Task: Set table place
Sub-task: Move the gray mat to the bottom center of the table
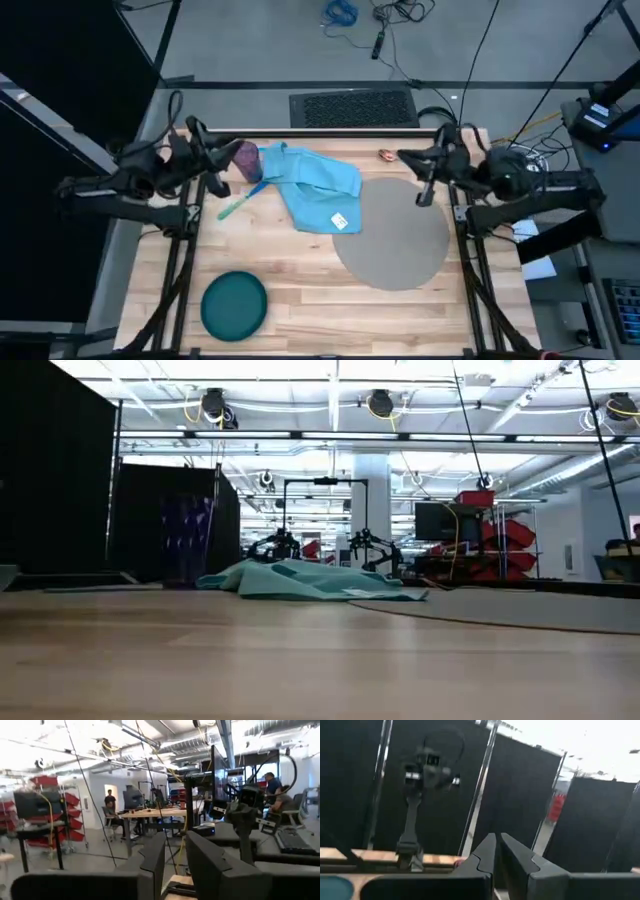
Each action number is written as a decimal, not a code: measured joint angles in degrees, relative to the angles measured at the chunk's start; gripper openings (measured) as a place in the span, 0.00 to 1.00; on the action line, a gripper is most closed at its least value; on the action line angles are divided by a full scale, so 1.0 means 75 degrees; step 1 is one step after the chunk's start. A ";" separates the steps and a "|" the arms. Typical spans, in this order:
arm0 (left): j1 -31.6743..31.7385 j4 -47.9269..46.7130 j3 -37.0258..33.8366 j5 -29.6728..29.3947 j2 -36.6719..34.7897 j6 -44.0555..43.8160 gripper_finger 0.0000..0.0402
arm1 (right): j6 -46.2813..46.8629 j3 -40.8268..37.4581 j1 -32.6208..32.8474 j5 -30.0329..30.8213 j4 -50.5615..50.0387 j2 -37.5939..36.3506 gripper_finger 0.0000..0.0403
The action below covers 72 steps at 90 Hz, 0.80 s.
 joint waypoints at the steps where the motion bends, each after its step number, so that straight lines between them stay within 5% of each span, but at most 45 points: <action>1: 0.0001 -0.0027 0.0082 -0.0010 0.0029 0.0011 0.16 | 0.0040 0.0151 -0.0028 -0.0001 -0.0150 0.0071 0.03; 17: 0.0022 -0.2350 0.1907 -0.0452 0.0445 -0.0025 0.16 | 0.1017 0.2973 -0.0486 -0.0050 -0.4007 0.1240 0.03; 32: 0.0022 -0.5743 0.2762 -0.0772 0.0719 -0.1429 0.16 | 0.2363 0.4557 -0.0866 -0.1137 -0.7287 0.1986 0.03; 51: -0.0054 -0.8886 0.2140 -0.0776 0.0746 -0.3903 0.16 | 0.3684 0.4357 -0.0812 -0.1382 -0.9284 0.2435 0.03; 72: -0.0592 -0.8091 0.0243 0.0394 0.0954 -0.5225 0.16 | 0.4562 0.2396 -0.0495 -0.1399 -0.8583 0.2524 0.03</action>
